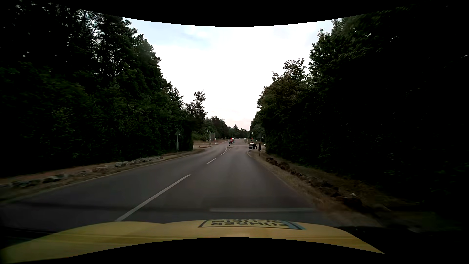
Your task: Follow the waypoints while adhering to traffic rules and regulations
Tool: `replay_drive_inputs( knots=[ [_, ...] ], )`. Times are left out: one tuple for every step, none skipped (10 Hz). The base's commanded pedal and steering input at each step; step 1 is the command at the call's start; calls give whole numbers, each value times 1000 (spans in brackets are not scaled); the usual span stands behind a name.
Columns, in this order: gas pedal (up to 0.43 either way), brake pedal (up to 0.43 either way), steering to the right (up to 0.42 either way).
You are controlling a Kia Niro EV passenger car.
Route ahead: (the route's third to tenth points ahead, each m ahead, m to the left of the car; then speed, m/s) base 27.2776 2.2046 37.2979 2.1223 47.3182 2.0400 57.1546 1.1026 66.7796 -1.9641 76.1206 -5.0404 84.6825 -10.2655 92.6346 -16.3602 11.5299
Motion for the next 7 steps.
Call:
replay_drive_inputs(
  knots=[
    [39, 0, -4],
    [39, 0, -4],
    [39, 0, -4],
    [39, 0, -4],
    [39, 0, -4],
    [39, 0, -4],
    [39, 0, -4]
  ],
)
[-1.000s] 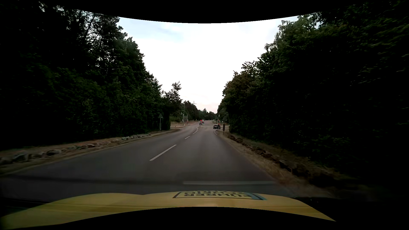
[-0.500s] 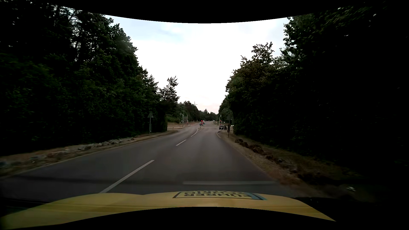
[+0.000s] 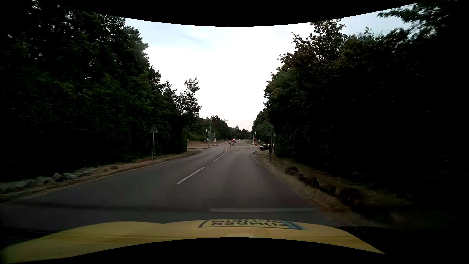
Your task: Follow the waypoints while adhering to traffic rules and regulations
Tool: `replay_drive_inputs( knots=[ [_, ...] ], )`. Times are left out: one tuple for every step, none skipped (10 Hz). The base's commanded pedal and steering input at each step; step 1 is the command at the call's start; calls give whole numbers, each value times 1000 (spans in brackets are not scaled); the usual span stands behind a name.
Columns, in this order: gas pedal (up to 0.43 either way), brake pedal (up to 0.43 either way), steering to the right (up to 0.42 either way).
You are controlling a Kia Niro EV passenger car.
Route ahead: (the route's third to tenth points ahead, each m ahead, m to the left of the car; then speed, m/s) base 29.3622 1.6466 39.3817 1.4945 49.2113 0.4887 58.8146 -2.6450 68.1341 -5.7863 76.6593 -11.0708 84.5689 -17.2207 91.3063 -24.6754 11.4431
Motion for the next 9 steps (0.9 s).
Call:
replay_drive_inputs(
  knots=[
    [39, 0, -4],
    [39, 0, -4],
    [39, 0, -4],
    [39, 0, -4],
    [39, 0, -4],
    [39, 0, -4],
    [39, 0, -4],
    [39, 0, -4],
    [39, 0, -4]
  ],
)
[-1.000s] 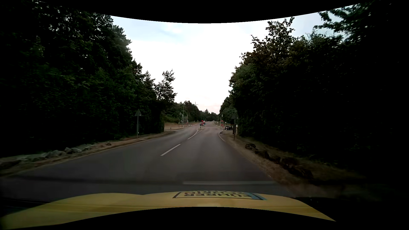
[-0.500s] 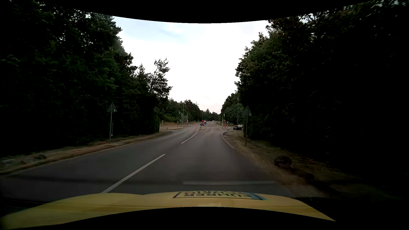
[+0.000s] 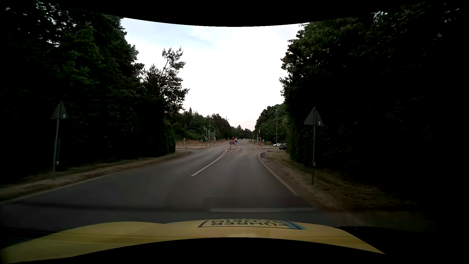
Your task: Follow the waypoints while adhering to traffic rules and regulations
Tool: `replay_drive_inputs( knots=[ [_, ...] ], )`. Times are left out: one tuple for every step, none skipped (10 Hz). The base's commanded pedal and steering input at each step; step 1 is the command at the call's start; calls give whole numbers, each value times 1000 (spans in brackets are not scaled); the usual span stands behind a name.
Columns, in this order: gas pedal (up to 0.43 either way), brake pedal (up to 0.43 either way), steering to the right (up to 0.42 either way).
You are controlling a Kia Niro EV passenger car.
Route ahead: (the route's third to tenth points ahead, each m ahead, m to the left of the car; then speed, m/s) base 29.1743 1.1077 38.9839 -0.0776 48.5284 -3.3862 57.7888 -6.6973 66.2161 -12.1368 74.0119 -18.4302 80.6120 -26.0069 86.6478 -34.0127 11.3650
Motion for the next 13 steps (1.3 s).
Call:
replay_drive_inputs(
  knots=[
    [39, 0, -4],
    [39, 0, 0],
    [39, 0, 9],
    [39, 0, 15],
    [39, 0, 19],
    [39, 0, 22],
    [39, 0, 24],
    [39, 0, 24],
    [39, 0, 24],
    [39, 0, 23],
    [39, 0, 23],
    [39, 0, 23],
    [39, 0, 22]
  ],
)
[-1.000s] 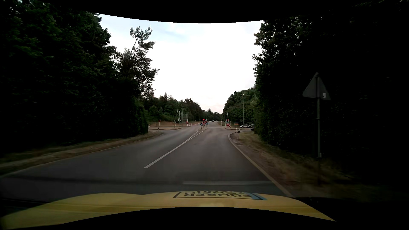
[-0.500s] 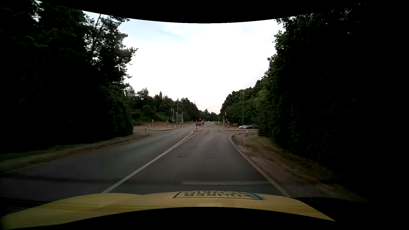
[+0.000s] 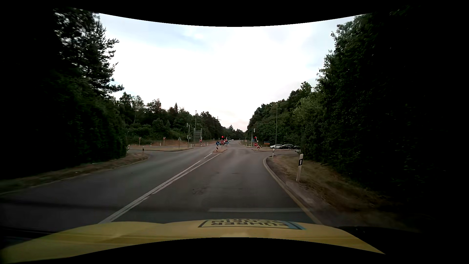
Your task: Follow the waypoints while adhering to traffic rules and regulations
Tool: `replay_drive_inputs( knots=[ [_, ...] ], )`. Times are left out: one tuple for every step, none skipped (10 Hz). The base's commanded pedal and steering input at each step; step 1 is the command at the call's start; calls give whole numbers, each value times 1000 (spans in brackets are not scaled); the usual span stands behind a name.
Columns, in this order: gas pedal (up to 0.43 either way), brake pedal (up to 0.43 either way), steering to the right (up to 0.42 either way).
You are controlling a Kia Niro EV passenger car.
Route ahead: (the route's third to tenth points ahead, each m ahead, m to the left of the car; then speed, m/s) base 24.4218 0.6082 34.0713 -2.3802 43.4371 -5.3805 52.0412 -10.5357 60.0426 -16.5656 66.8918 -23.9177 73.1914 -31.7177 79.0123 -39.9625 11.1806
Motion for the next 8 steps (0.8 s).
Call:
replay_drive_inputs(
  knots=[
    [39, 0, 19],
    [39, 0, 17],
    [28, 0, 16],
    [20, 0, 16],
    [0, 0, 16],
    [0, 0, 16],
    [0, 0, 17],
    [0, 0, 17]
  ],
)
